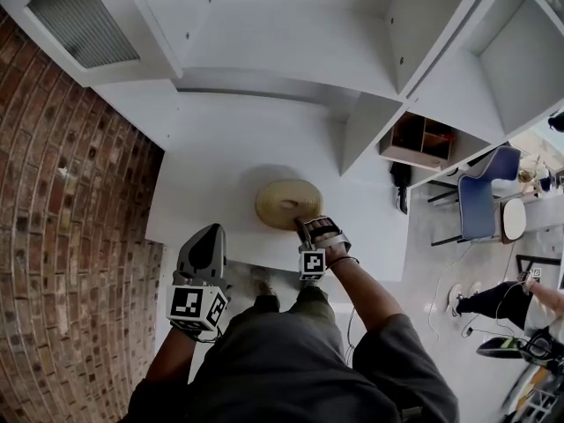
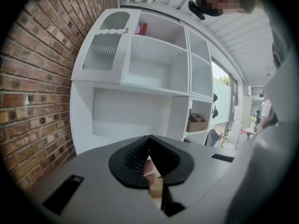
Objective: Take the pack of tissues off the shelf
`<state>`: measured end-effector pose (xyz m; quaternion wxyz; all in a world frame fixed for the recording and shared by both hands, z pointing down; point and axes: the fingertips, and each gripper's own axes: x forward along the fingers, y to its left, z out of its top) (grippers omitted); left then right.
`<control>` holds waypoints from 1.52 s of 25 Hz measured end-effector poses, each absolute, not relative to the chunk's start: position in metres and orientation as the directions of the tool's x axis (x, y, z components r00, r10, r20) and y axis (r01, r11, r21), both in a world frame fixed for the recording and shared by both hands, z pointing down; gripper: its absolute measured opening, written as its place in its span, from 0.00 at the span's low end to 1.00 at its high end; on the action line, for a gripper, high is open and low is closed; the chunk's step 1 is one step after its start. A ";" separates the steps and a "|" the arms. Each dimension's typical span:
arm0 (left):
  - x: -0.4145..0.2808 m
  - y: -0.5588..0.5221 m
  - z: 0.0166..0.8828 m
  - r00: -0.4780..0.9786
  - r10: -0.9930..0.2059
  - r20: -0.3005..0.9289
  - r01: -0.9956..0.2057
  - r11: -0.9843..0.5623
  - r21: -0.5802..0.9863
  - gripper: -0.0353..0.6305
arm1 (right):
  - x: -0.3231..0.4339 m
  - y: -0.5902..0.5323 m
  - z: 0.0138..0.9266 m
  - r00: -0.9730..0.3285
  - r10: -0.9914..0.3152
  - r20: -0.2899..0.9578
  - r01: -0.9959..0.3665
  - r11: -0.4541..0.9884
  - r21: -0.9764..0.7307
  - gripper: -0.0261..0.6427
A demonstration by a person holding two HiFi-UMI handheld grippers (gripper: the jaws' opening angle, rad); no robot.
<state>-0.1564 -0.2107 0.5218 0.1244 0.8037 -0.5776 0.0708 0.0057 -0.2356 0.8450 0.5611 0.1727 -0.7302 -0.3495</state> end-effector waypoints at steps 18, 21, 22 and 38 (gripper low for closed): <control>-0.146 -0.208 0.519 0.327 -0.913 0.244 -0.944 -0.306 0.121 0.06 | 0.008 -0.223 0.853 -0.307 -0.536 0.786 0.123 0.797 0.592 0.35; -0.147 -0.208 0.518 0.329 -0.913 0.241 -0.944 -0.307 0.123 0.06 | 0.007 -0.219 0.843 -0.331 -0.491 0.806 0.044 0.845 0.533 0.42; -0.147 -0.208 0.518 0.330 -0.913 0.239 -0.943 -0.308 0.124 0.06 | 0.007 -0.219 0.836 -0.344 -0.480 0.807 0.002 0.859 0.512 0.42; -0.127 -0.219 0.506 0.385 -0.905 0.182 -0.922 -0.366 0.128 0.06 | 0.053 -0.232 0.668 -0.536 -0.628 0.564 -0.638 0.739 0.216 0.42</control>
